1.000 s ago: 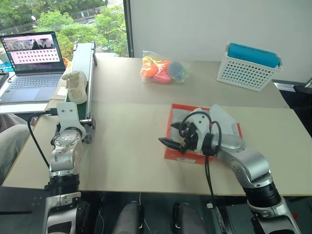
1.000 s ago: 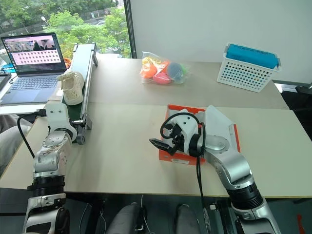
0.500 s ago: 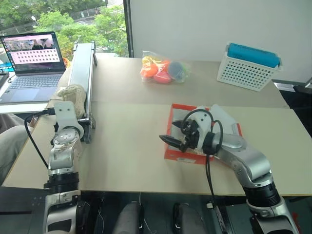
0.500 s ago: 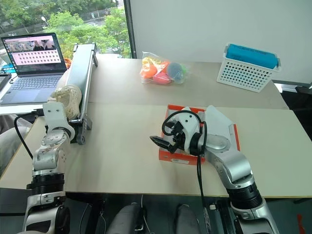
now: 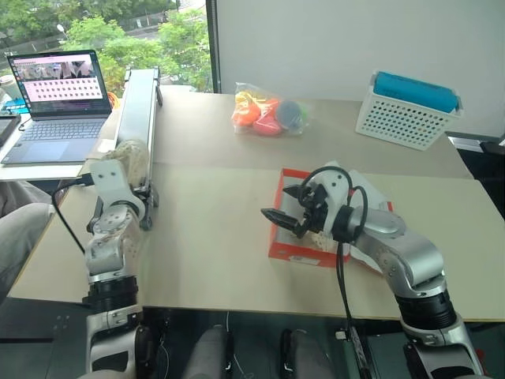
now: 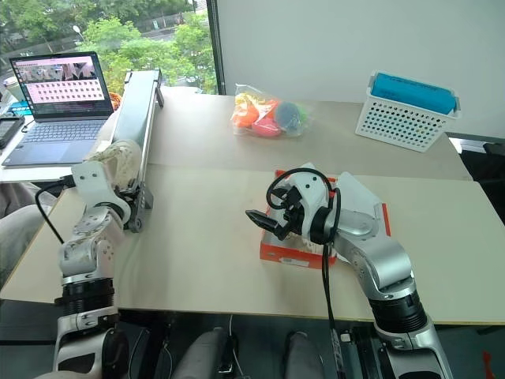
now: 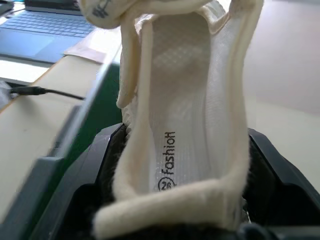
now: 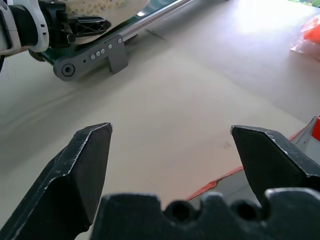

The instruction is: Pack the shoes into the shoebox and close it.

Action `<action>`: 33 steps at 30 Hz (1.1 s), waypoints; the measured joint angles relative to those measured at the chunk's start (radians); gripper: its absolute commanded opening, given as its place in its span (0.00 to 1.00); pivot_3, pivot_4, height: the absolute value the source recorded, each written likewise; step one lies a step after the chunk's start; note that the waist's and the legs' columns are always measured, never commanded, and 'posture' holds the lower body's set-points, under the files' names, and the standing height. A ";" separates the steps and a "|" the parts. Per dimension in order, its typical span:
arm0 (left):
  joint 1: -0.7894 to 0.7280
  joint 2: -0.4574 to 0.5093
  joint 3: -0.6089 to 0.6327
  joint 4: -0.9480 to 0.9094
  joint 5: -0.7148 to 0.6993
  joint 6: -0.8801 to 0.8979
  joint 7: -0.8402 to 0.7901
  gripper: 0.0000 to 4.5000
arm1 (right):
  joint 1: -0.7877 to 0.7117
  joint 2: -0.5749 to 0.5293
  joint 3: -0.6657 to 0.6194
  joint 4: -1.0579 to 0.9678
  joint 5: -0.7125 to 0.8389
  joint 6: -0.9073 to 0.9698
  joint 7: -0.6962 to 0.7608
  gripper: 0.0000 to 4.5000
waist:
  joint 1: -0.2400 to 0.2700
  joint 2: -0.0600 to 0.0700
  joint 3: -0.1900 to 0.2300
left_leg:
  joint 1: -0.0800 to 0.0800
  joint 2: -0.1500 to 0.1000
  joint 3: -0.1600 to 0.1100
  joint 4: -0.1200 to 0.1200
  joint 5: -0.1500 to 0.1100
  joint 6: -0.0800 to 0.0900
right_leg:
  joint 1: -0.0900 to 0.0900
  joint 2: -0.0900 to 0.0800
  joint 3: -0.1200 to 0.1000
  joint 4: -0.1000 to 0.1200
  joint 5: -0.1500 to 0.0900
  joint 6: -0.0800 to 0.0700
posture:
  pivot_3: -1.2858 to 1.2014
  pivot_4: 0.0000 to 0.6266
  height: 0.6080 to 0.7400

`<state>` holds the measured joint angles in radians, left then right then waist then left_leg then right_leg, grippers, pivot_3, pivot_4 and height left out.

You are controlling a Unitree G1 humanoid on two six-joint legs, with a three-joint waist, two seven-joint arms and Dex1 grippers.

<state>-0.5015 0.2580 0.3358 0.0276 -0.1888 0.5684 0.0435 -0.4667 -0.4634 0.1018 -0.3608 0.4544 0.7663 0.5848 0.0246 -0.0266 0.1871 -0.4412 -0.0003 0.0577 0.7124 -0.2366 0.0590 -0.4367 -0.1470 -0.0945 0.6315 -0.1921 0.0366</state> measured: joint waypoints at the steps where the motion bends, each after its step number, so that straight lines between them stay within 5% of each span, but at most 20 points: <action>1: 0.000 -0.004 -0.013 -0.018 -0.002 -0.013 -0.010 0.67 | -0.003 0.000 0.000 0.001 0.000 0.001 -0.001 1.00 | -0.001 0.000 0.000 | 0.000 0.000 0.000 0.000 0.001 -0.002 | 0.000 0.000 0.000 0.000 0.000 0.000 | 0.52 0.24 0.76; 7: -0.024 0.015 -0.121 -0.139 -0.040 0.004 -0.135 0.67 | -0.062 -0.019 0.019 0.032 -0.084 -0.028 -0.047 1.00 | -0.011 0.000 0.000 | 0.000 0.000 0.000 0.000 0.001 -0.001 | -0.001 0.000 0.000 0.001 0.000 0.000 | 0.52 0.24 0.76; 16: -0.095 0.153 -0.223 -0.152 -0.253 0.378 -0.446 0.67 | -0.220 -0.356 0.354 0.169 -0.799 -0.632 -0.088 1.00 | -0.023 0.000 0.001 | 0.000 -0.001 0.002 -0.001 0.003 -0.004 | -0.003 0.001 0.002 0.001 -0.001 0.002 | 0.52 0.24 0.76; 23: -0.195 0.144 -0.248 -0.123 -0.287 0.404 -0.507 0.67 | -0.228 -0.322 0.430 0.265 -1.093 -0.986 -0.219 1.00 | -0.024 -0.001 0.001 | 0.000 0.000 0.001 -0.001 0.004 -0.006 | -0.002 0.001 0.002 0.001 -0.001 0.001 | 0.52 0.24 0.76; 33: -0.210 0.110 -0.307 -0.173 -0.328 0.466 -0.524 0.67 | -0.311 -0.198 0.390 0.412 -1.218 -1.010 -0.296 1.00 | -0.026 -0.001 0.001 | 0.000 0.000 0.001 0.000 0.004 -0.006 | -0.002 0.001 0.002 0.001 -0.001 0.001 | 0.52 0.24 0.76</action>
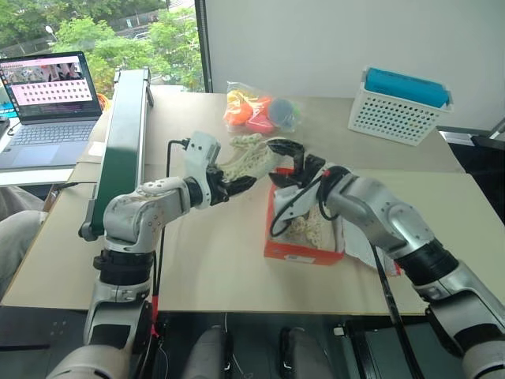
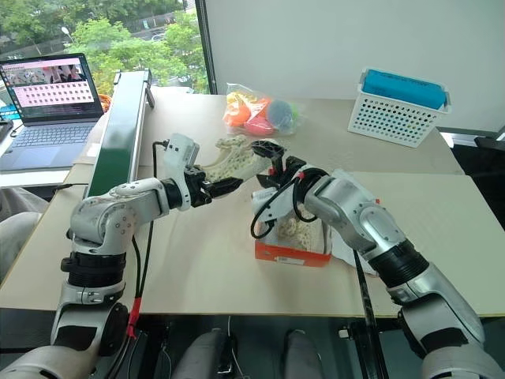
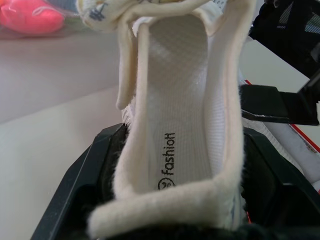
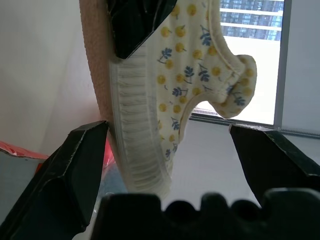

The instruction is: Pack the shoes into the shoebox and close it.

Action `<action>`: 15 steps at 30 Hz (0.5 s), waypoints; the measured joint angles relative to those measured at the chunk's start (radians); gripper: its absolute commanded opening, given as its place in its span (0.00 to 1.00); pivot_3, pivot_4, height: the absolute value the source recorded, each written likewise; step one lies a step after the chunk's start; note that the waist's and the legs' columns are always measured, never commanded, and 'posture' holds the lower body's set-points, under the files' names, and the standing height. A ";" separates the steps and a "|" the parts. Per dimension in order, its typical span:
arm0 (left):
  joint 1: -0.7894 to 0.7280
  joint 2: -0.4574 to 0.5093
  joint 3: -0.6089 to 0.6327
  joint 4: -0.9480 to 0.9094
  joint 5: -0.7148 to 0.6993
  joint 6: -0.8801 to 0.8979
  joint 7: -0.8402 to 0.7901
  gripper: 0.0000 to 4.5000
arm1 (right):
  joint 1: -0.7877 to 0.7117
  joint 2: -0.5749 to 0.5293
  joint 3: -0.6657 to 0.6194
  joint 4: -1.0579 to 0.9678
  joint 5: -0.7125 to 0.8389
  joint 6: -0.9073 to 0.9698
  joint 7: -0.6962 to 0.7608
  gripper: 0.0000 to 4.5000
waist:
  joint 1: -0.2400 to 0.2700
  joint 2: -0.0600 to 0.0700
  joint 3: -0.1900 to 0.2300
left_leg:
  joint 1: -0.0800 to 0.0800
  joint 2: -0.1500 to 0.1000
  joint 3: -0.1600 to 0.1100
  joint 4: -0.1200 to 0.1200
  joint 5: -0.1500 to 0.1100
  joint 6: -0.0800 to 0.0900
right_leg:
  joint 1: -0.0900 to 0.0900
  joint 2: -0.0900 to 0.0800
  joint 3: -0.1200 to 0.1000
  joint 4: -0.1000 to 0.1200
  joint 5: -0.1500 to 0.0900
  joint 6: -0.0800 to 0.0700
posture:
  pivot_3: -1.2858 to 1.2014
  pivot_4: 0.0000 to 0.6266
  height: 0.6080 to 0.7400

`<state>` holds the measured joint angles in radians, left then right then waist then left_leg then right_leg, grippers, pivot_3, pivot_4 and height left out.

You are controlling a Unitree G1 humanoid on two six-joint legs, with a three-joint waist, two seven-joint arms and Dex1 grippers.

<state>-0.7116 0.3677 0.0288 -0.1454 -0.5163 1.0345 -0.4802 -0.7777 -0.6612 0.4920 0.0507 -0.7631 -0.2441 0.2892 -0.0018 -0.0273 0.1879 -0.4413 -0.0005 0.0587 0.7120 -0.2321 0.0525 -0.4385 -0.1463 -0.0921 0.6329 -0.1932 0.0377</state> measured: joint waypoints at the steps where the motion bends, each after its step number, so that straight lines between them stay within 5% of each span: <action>1: 0.000 -0.001 -0.006 -0.001 0.000 0.000 0.000 0.67 | 0.000 0.006 0.000 0.009 -0.003 -0.003 -0.003 1.00 | 0.000 0.000 0.000 | 0.000 0.000 0.000 0.000 0.000 0.000 | 0.000 0.000 0.000 0.000 0.000 0.000 | 0.52 0.24 0.76; 8: -0.004 -0.007 -0.012 -0.002 0.000 0.000 0.000 0.67 | -0.003 0.036 -0.001 0.062 -0.026 -0.035 -0.013 1.00 | -0.003 0.000 0.000 | 0.000 0.000 0.000 0.000 0.000 0.000 | 0.000 0.000 0.000 0.000 0.000 0.000 | 0.52 0.24 0.76; 12: -0.004 -0.011 -0.012 -0.003 0.000 -0.001 0.000 0.67 | -0.002 0.065 -0.006 0.072 -0.018 -0.037 -0.012 0.79 | -0.005 0.000 0.000 | 0.000 0.000 0.000 0.000 0.000 0.000 | 0.000 0.000 0.000 0.000 0.000 0.000 | 0.52 0.24 0.76; 15: -0.004 -0.011 -0.009 -0.019 0.000 -0.004 0.003 0.67 | -0.001 0.066 -0.010 0.076 -0.012 -0.037 -0.007 0.54 | -0.004 0.000 0.000 | 0.000 0.000 0.000 0.000 0.000 0.000 | 0.000 0.000 0.000 0.000 0.000 0.000 | 0.52 0.24 0.76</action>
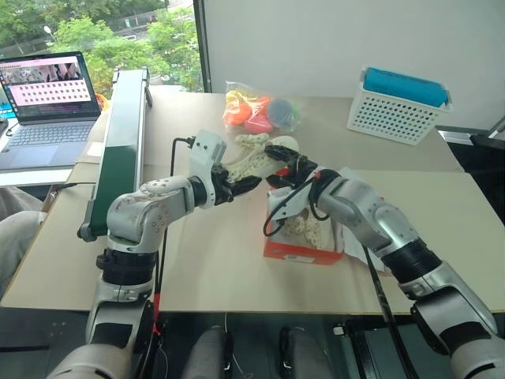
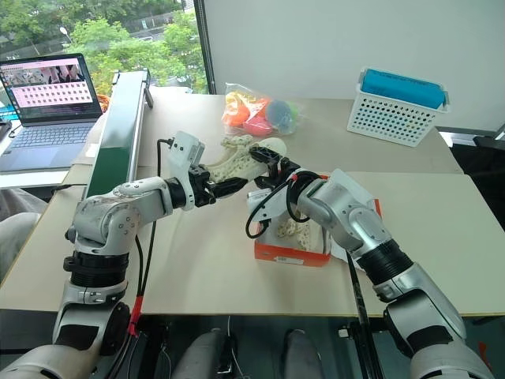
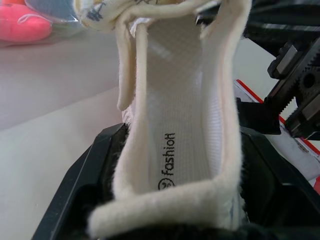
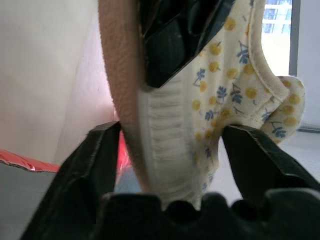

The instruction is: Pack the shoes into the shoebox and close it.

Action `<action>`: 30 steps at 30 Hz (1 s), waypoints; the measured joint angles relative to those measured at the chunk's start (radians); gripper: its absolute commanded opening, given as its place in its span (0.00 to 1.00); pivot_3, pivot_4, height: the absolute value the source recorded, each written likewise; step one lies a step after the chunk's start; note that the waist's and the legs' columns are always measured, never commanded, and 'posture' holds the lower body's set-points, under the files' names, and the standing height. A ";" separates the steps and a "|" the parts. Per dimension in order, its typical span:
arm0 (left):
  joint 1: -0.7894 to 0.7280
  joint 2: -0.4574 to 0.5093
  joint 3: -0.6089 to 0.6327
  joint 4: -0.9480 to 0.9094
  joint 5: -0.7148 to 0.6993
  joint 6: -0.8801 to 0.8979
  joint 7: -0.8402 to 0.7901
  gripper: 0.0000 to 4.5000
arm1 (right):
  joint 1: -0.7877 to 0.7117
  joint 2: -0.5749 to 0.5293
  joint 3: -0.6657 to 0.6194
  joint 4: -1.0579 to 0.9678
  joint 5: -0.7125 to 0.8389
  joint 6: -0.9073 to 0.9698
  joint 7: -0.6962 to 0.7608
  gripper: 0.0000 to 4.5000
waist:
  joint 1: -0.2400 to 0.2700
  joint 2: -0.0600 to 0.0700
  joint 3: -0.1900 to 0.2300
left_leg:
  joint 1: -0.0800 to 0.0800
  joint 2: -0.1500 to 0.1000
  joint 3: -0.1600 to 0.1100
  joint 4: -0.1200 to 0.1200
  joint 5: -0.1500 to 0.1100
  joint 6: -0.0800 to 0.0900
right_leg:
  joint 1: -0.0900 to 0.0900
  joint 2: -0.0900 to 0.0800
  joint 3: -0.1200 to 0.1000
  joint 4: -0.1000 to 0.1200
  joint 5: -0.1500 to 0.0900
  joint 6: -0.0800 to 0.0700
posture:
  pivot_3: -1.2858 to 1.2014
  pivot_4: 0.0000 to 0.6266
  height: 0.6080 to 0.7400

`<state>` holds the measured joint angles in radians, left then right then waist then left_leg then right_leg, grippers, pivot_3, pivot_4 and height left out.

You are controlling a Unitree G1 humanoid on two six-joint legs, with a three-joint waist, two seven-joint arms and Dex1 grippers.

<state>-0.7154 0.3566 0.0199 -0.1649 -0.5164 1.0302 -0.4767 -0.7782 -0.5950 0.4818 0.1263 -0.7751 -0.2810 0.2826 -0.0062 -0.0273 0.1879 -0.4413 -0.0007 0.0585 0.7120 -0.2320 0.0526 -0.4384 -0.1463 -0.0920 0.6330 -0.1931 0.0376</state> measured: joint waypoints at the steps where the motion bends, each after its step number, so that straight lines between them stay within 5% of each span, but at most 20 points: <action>1: 0.000 0.000 0.000 -0.003 0.000 -0.001 0.001 0.67 | 0.001 0.000 -0.001 0.000 0.000 0.000 0.000 0.46 | 0.000 0.000 0.000 | 0.000 0.000 0.000 0.000 0.000 0.000 | 0.000 0.000 0.000 0.000 0.000 0.000 | 0.52 0.24 0.76; 5: 0.000 -0.003 0.000 -0.014 0.000 -0.001 0.006 0.67 | 0.003 0.000 -0.005 0.001 0.000 0.000 0.001 0.20 | -0.001 0.000 0.000 | 0.000 0.000 0.000 0.000 0.000 0.000 | 0.000 0.000 0.000 0.000 0.000 0.000 | 0.52 0.24 0.76; 13: 0.005 0.010 -0.009 -0.031 0.008 -0.018 0.004 0.67 | 0.005 0.014 -0.017 0.001 0.000 0.001 0.001 0.20 | -0.004 0.000 0.000 | 0.000 0.000 0.000 0.000 0.000 0.000 | 0.000 0.000 0.000 0.000 0.000 0.000 | 0.52 0.24 0.76; 18: 0.031 0.016 -0.020 -0.042 0.018 -0.061 -0.004 0.98 | 0.007 0.032 -0.029 0.000 0.006 0.011 0.003 0.19 | -0.004 0.000 0.000 | 0.000 0.000 0.000 0.000 0.000 0.000 | 0.000 0.000 0.000 0.000 0.000 0.000 | 0.52 0.24 0.76; 30: 0.136 0.033 0.065 -0.126 -0.026 -0.090 0.008 0.98 | 0.051 0.038 -0.122 -0.009 0.087 0.090 0.043 0.19 | -0.004 0.000 0.000 | 0.000 0.000 0.000 0.000 0.000 0.000 | 0.000 0.000 0.000 0.001 0.000 0.000 | 0.52 0.24 0.76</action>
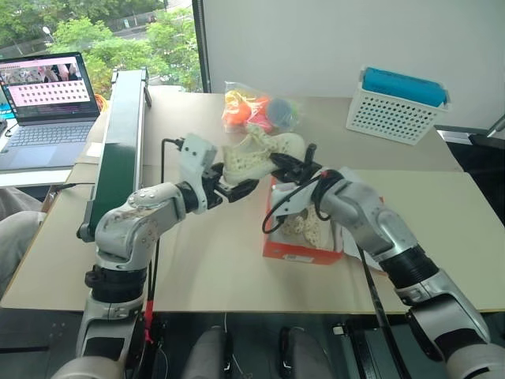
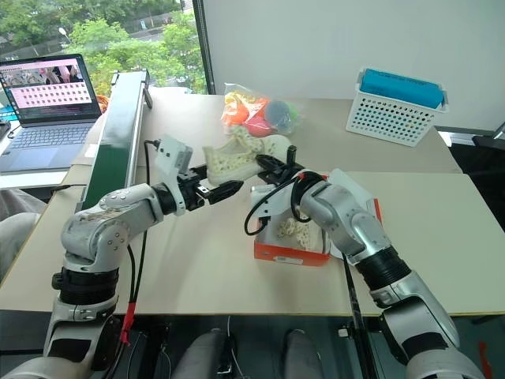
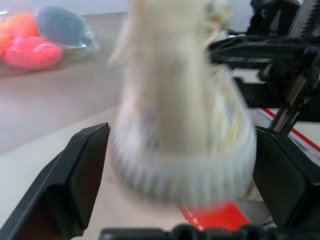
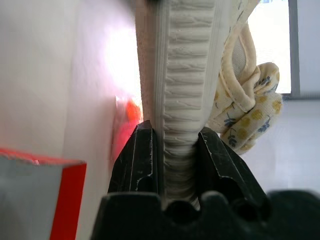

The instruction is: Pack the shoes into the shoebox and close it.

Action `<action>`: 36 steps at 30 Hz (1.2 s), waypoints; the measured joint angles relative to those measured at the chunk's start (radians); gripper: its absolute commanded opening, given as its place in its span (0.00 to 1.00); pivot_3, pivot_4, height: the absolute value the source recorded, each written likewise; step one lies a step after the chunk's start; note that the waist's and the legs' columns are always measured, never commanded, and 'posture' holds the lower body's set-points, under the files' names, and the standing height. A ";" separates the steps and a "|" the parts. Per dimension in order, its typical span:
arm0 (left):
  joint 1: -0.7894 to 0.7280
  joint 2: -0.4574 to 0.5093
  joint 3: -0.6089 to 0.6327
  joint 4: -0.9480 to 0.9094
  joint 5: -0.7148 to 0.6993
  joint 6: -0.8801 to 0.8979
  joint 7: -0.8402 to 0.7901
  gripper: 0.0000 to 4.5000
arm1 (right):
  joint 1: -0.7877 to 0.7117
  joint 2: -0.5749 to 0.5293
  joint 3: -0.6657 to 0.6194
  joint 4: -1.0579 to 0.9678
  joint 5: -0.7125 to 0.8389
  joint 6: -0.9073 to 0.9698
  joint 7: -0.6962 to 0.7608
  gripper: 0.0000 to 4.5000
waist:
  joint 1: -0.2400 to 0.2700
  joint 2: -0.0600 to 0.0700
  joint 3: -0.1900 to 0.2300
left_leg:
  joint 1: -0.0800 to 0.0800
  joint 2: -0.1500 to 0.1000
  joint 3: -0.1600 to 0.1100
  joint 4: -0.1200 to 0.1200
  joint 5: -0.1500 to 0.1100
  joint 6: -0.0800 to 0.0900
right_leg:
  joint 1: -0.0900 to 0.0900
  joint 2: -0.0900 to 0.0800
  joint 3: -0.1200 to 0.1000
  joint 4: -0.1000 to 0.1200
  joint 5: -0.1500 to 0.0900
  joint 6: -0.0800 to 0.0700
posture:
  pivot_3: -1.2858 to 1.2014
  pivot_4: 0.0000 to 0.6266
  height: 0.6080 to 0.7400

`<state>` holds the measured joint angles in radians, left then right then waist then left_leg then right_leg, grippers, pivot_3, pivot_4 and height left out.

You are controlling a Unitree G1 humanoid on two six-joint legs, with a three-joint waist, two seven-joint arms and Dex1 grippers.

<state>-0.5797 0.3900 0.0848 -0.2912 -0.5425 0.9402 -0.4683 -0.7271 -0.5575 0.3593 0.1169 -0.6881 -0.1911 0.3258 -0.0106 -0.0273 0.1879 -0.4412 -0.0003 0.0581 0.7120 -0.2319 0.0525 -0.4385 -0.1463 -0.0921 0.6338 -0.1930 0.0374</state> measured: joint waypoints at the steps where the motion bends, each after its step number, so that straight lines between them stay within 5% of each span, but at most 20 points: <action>1: 0.011 -0.020 0.041 -0.010 -0.015 -0.006 0.018 0.98 | 0.000 0.000 -0.028 0.012 0.018 0.024 0.008 0.19 | 0.001 0.000 0.000 | 0.000 0.000 0.000 0.000 0.000 0.000 | 0.000 0.000 0.000 0.000 0.000 0.000 | 0.52 0.24 0.76; 5: 0.043 -0.096 0.116 -0.067 -0.058 -0.065 0.052 0.98 | 0.000 0.033 -0.105 0.025 0.117 0.120 0.051 0.19 | 0.001 0.000 0.000 | 0.000 0.000 0.000 0.000 0.000 0.000 | 0.001 0.000 0.000 -0.001 0.000 0.000 | 0.52 0.24 0.76; 8: 0.124 -0.061 0.050 -0.110 0.003 -0.167 0.038 0.98 | -0.011 0.144 -0.208 -0.013 0.275 0.344 0.129 0.19 | -0.005 0.001 0.000 | 0.001 0.001 0.001 -0.001 0.000 0.000 | 0.001 0.000 0.001 0.000 0.001 -0.001 | 0.52 0.24 0.76; 12: 0.238 -0.017 -0.047 -0.113 0.072 -0.248 -0.011 0.98 | -0.092 0.257 -0.330 -0.121 0.479 0.845 0.243 0.19 | -0.004 0.002 0.000 | 0.001 0.002 0.001 0.000 0.000 0.000 | -0.001 0.001 0.001 0.008 0.001 -0.002 | 0.52 0.24 0.76; 16: 0.278 0.069 -0.093 -0.114 0.078 -0.281 -0.108 0.98 | -0.431 0.315 -0.534 -0.194 0.681 1.568 0.304 0.19 | -0.003 0.007 0.003 | 0.000 0.002 0.001 -0.001 -0.001 0.002 | -0.006 0.000 0.001 0.012 0.001 -0.004 | 0.52 0.24 0.76; 19: 0.279 0.121 -0.093 -0.099 0.083 -0.309 -0.163 0.98 | -0.606 0.293 -0.633 -0.149 0.753 1.763 0.287 0.19 | 0.005 0.007 0.001 | 0.000 0.001 0.000 -0.001 -0.004 0.006 | -0.003 0.000 -0.003 0.011 -0.001 -0.005 | 0.52 0.24 0.76; 25: 0.269 0.155 -0.127 -0.017 0.136 -0.391 -0.241 0.98 | -0.883 0.226 -0.790 0.469 0.950 1.798 0.077 0.19 | 0.001 0.008 0.002 | 0.000 -0.001 0.001 -0.002 -0.006 0.010 | -0.004 0.000 -0.001 0.009 -0.001 -0.004 | 0.52 0.24 0.76; 28: 0.263 0.150 -0.153 -0.005 0.158 -0.438 -0.263 0.98 | -1.098 0.098 -0.810 1.004 1.024 1.798 -0.041 0.19 | -0.003 0.007 0.002 | 0.000 -0.002 0.004 -0.008 0.000 0.001 | -0.004 0.000 0.000 0.006 -0.001 -0.004 | 0.52 0.24 0.76; 36: 0.263 0.151 -0.173 0.004 0.188 -0.482 -0.291 0.98 | -1.233 -0.020 -0.758 1.832 0.979 1.696 -0.112 0.19 | -0.019 0.007 0.002 | 0.000 -0.001 0.008 -0.009 -0.005 0.012 | -0.004 -0.001 0.002 0.006 -0.001 -0.003 | 0.52 0.24 0.76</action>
<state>-0.3169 0.5414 -0.0879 -0.2869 -0.3540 0.4585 -0.7591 -1.9597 -0.5778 -0.3991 1.9484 0.2913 1.5046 0.2136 -0.0299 -0.0201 0.1901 -0.4413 -0.0016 0.0659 0.7028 -0.2369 0.0647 -0.4426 -0.1478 -0.0899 0.6394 -0.1938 0.0342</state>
